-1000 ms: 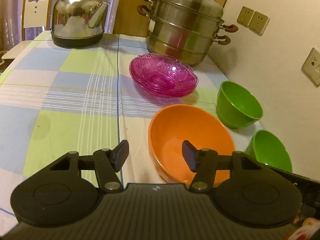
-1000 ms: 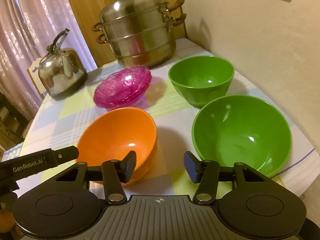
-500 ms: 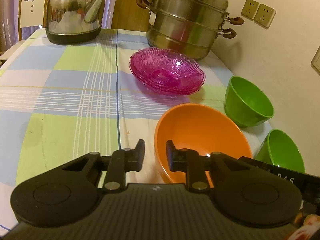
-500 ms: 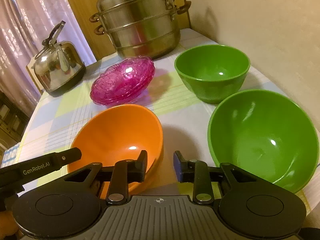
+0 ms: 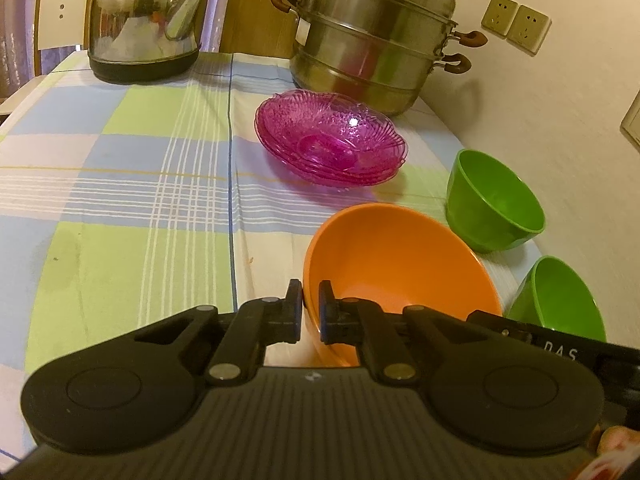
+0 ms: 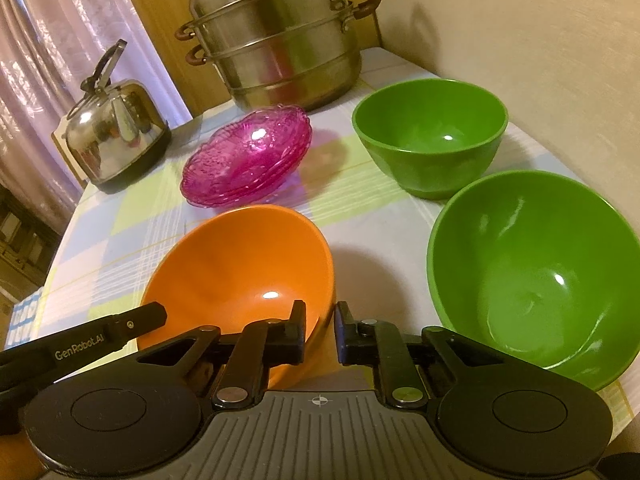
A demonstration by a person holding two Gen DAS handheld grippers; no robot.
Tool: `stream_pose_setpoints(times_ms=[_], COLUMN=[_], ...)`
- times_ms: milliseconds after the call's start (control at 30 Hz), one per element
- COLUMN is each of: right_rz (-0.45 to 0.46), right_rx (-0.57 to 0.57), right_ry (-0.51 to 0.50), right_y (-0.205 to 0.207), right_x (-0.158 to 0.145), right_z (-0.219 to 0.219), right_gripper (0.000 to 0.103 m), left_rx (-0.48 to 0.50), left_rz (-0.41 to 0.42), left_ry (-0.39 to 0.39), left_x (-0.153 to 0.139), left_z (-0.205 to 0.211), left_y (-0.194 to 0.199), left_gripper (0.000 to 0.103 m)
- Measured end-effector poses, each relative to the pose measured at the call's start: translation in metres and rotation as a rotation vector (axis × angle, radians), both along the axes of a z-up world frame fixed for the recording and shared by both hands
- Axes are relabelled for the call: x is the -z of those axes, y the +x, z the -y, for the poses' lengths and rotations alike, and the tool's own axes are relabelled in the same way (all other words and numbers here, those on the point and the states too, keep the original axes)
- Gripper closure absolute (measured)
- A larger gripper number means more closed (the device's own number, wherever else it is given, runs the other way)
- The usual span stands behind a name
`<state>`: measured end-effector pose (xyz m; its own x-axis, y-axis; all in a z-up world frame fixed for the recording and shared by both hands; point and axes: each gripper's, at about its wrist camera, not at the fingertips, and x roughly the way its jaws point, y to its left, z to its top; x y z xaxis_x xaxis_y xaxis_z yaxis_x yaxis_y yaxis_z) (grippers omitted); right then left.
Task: Organize plates and bowls
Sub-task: 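Close the right tool on the orange bowl rim while the left tool grips it too, then lift the orange bowl with both tools and lower it into the small green bowl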
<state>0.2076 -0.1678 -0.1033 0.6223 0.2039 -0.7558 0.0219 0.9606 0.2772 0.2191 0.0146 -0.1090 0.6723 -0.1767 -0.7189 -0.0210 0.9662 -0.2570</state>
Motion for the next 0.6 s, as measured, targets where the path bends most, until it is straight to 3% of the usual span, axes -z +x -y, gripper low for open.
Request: stream_pose_setpoints(times_ms=[300, 600], right_rz=[0.015, 0.08], right_rx=[0.004, 0.026], right_ry=[0.014, 0.015], right_y=[-0.007, -0.02], right_x=[-0.009, -0.045], right_z=[0.002, 0.016], right_gripper=[0.09, 0.089], left_rx=[0.005, 0.036], left_rz=[0.02, 0.07], left_ry=[0.015, 0.001], left_x=[-0.015, -0.047], left_z=[0.003, 0.023], left_y=[-0.007, -0.013], left_gripper=[0.096, 0.096])
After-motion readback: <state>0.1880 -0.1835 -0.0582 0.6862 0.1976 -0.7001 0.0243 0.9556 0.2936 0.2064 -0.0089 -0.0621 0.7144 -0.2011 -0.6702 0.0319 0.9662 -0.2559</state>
